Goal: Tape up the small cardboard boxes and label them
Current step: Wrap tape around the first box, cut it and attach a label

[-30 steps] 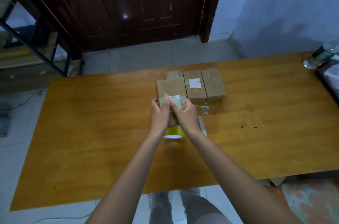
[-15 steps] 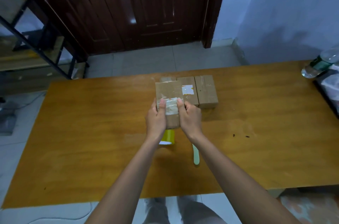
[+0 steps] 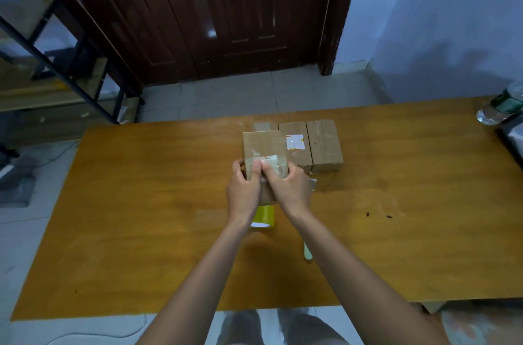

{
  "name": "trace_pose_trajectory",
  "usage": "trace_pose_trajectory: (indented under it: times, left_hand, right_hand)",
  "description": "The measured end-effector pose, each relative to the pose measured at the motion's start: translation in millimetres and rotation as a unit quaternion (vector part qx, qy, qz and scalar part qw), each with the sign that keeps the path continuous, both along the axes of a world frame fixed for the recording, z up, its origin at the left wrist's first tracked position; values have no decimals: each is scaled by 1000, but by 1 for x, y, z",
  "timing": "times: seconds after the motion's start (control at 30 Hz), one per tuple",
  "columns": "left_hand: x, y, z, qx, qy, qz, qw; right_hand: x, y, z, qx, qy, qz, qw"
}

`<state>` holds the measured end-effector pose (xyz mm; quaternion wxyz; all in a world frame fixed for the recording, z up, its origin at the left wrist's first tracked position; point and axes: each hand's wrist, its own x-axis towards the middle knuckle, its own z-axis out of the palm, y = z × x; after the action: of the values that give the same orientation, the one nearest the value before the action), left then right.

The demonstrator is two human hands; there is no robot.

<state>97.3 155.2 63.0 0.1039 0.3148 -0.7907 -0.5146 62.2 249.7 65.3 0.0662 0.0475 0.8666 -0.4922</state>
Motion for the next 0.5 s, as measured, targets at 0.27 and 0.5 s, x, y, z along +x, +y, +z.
trace_pose_trajectory:
  times: [0.27,0.5]
  left_hand:
    - [21,-25,-11,11,-5,-12,1000]
    - [24,-64,-12,97,-33,10,995]
  right_hand:
    - [11,-26,-9,-55,-90,-22,994]
    - [15,-42,-16,-147,-79,53,985]
